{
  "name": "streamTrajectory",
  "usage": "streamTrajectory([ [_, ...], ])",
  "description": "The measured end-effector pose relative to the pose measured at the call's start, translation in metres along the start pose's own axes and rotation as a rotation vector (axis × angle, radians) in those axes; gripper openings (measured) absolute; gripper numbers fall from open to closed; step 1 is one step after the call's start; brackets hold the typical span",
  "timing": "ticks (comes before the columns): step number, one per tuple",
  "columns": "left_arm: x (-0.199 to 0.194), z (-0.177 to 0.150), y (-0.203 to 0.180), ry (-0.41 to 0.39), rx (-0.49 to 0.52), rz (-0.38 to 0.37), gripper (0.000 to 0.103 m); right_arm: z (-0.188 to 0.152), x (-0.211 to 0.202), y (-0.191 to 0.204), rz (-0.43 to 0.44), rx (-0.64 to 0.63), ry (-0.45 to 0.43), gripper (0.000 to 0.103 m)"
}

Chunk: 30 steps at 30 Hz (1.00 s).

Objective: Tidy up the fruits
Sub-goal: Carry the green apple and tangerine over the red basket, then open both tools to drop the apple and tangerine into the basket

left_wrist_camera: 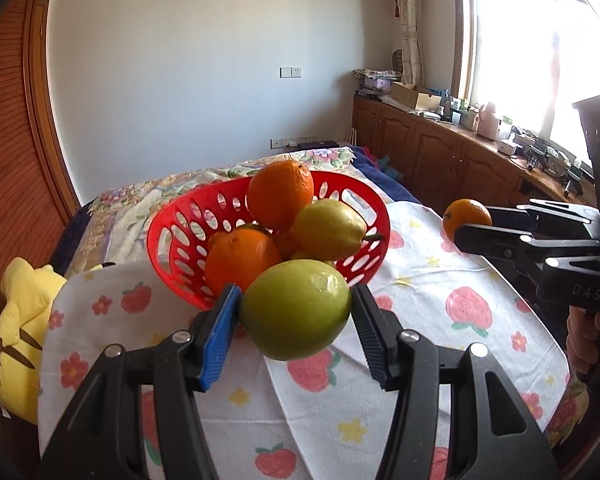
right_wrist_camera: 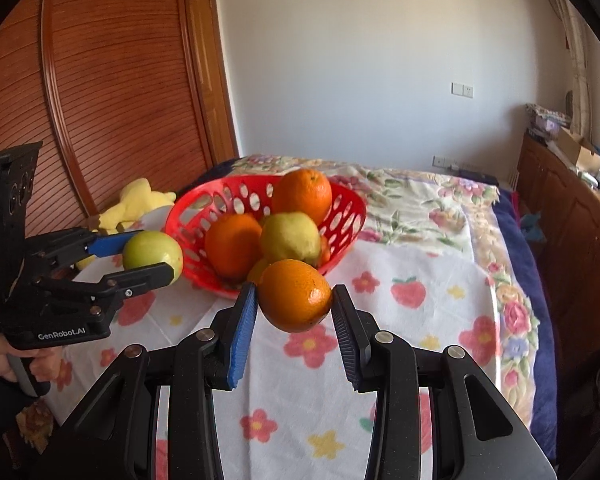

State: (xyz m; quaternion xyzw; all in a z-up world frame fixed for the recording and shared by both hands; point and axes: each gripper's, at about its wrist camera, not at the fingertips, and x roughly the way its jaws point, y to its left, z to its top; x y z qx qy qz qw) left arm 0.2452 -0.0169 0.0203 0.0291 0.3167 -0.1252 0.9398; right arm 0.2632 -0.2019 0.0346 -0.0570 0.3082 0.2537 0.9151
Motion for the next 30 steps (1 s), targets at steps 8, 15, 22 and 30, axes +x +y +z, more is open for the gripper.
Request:
streamTrajectory([
  [8,0.023,0.018,0.003,-0.003,0.004,-0.013,0.055,0.022,0.014,-0.008,-0.02,-0.039,0.006,0.038],
  [15,0.047,0.018,0.005,0.022,-0.006,-0.02,0.055,0.033,0.043,-0.015,-0.002,-0.041,0.023,0.038],
  [22,0.062,0.015,0.006,0.042,-0.005,-0.023,0.055,0.042,0.073,-0.023,-0.022,-0.043,0.035,0.038],
  [30,0.072,0.015,0.005,0.043,-0.004,-0.026,0.055,0.052,0.101,-0.029,-0.03,-0.033,0.057,0.038],
])
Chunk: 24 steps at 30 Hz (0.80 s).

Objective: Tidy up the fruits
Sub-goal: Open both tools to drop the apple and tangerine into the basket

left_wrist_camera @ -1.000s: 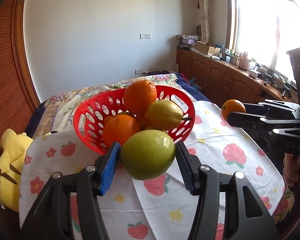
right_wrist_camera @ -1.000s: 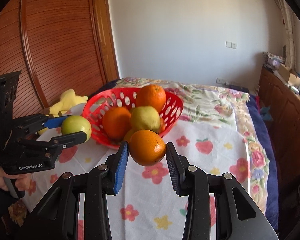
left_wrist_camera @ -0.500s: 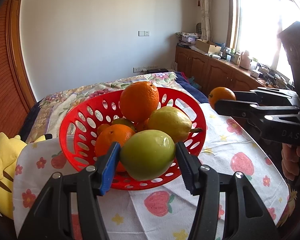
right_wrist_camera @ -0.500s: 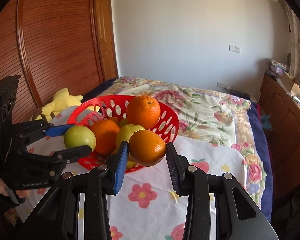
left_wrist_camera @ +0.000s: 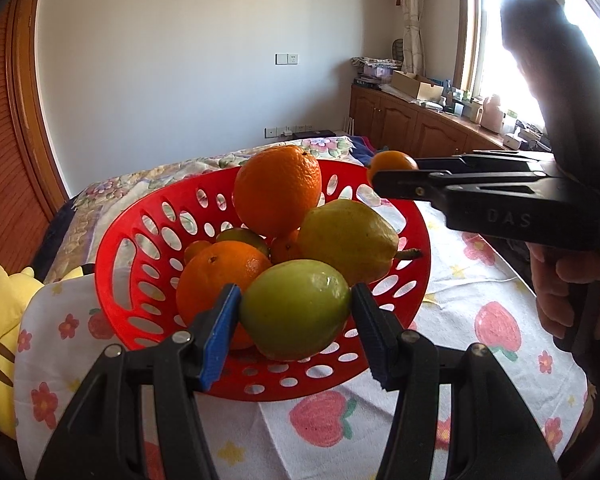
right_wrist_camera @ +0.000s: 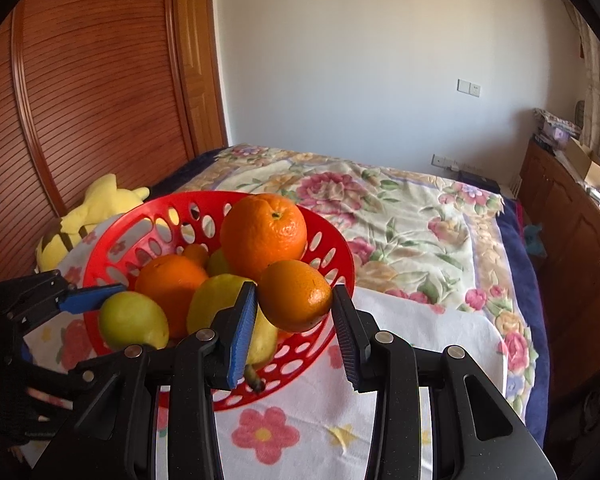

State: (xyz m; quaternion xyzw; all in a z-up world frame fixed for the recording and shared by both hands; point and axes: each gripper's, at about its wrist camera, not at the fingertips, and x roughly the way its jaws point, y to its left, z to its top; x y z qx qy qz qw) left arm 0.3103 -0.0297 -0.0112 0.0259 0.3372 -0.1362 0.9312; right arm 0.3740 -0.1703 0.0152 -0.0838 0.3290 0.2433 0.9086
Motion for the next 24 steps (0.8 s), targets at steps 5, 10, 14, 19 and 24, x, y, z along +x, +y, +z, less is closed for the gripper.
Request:
streamTrajectory([
  [5,0.003,0.002,-0.001,0.003,0.005,0.012,0.056,0.006,0.016,-0.002,0.022,0.015,0.02,0.038],
  [10,-0.003,0.0,-0.002,-0.023,0.006,0.036,0.064,0.006,0.022,-0.004,0.028,0.039,0.02,0.041],
  [14,-0.011,-0.003,0.0,-0.026,-0.005,0.049,0.065,0.004,0.019,-0.004,0.027,0.05,0.019,0.042],
  [19,-0.034,-0.009,0.001,-0.048,-0.017,0.075,0.065,-0.005,-0.002,-0.001,0.013,0.062,-0.002,0.043],
  [24,-0.067,-0.02,-0.005,-0.076,-0.022,0.094,0.066,-0.025,-0.034,0.01,-0.001,0.082,-0.036,0.044],
])
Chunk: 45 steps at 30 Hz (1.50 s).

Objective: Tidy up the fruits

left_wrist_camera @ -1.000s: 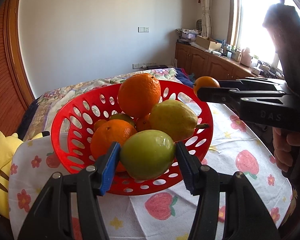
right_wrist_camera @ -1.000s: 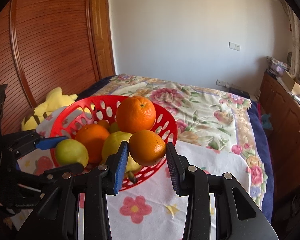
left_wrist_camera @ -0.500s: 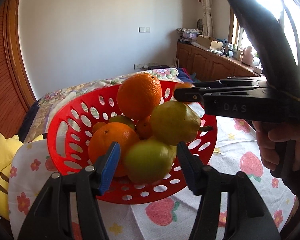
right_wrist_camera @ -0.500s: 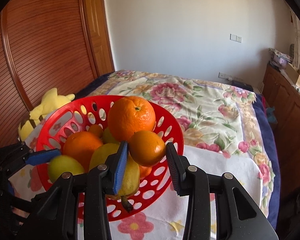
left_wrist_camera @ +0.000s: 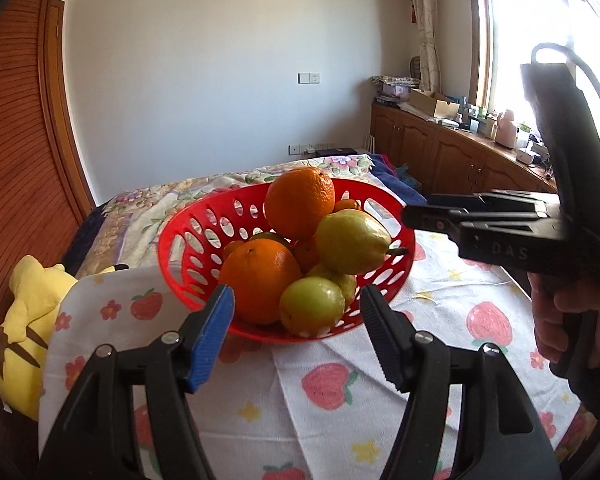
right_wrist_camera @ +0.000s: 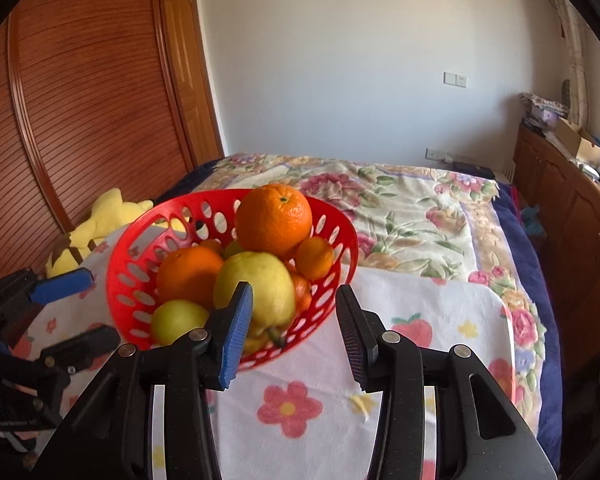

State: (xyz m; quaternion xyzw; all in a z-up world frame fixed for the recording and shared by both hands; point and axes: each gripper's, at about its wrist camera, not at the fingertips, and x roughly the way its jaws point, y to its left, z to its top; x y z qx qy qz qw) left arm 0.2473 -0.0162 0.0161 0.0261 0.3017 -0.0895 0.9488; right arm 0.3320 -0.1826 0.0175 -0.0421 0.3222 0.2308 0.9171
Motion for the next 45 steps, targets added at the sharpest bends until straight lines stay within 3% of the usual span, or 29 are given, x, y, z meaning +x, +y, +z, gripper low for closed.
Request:
streamTrajectory([
  [17,-0.115,-0.037,-0.008,-0.132,-0.01,0.055,0.072,-0.058,-0.121,0.064,-0.033,0.007,-0.156,0.048],
  [21,-0.138,-0.05,-0.006,-0.159,-0.029,0.064,0.076,-0.07,-0.142,0.077,-0.055,0.003,-0.182,0.052],
  [25,-0.158,-0.061,-0.005,-0.19,-0.034,0.073,0.088,-0.082,-0.157,0.085,-0.069,0.01,-0.204,0.057],
  [29,-0.174,-0.073,-0.003,-0.201,-0.041,0.076,0.088,-0.093,-0.17,0.092,-0.08,0.019,-0.217,0.061],
  [34,-0.188,-0.082,-0.003,-0.205,-0.045,0.109,0.089,-0.104,-0.187,0.101,-0.118,0.013,-0.251,0.08],
  [36,-0.194,-0.086,-0.004,-0.211,-0.048,0.109,0.089,-0.108,-0.193,0.103,-0.128,0.021,-0.26,0.083],
  [45,-0.209,-0.101,-0.015,-0.216,-0.043,0.095,0.089,-0.121,-0.21,0.109,-0.154,0.03,-0.283,0.088],
])
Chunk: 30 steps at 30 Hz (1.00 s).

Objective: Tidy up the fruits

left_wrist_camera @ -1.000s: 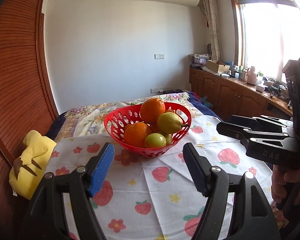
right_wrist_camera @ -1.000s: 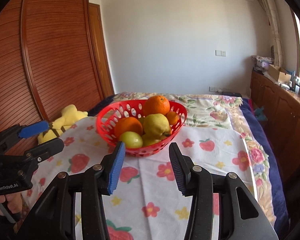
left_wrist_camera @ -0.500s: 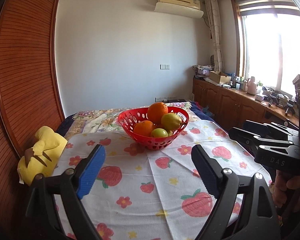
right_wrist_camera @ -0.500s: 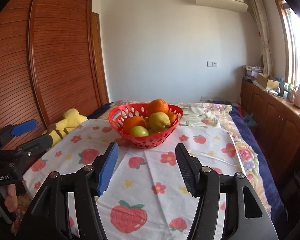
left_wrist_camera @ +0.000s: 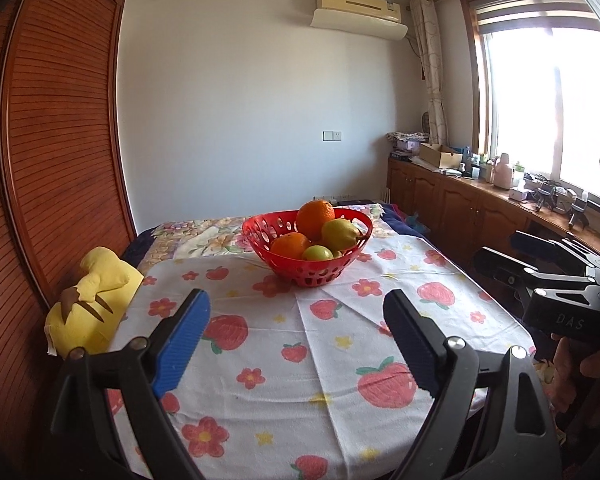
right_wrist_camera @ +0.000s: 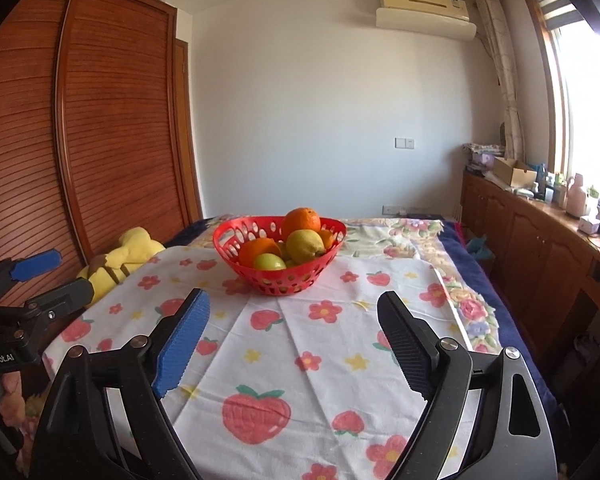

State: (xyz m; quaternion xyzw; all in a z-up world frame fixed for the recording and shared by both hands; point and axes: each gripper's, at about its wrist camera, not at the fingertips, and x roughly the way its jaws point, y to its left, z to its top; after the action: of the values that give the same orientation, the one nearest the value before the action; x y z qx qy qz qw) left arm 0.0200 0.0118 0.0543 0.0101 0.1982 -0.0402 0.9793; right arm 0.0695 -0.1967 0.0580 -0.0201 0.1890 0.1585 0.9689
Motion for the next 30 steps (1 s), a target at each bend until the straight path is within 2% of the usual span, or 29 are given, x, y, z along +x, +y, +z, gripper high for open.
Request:
streamTrajectory([
  [8,-0.01,-0.004,0.002,-0.009,-0.028,0.006,0.089,-0.002,-0.008,0.002,-0.018,-0.004,-0.014,0.088],
  [30,-0.021,-0.002,-0.003,-0.016,-0.017,0.022,0.089,-0.008,-0.019,0.002,-0.041,0.007,-0.023,0.088],
])
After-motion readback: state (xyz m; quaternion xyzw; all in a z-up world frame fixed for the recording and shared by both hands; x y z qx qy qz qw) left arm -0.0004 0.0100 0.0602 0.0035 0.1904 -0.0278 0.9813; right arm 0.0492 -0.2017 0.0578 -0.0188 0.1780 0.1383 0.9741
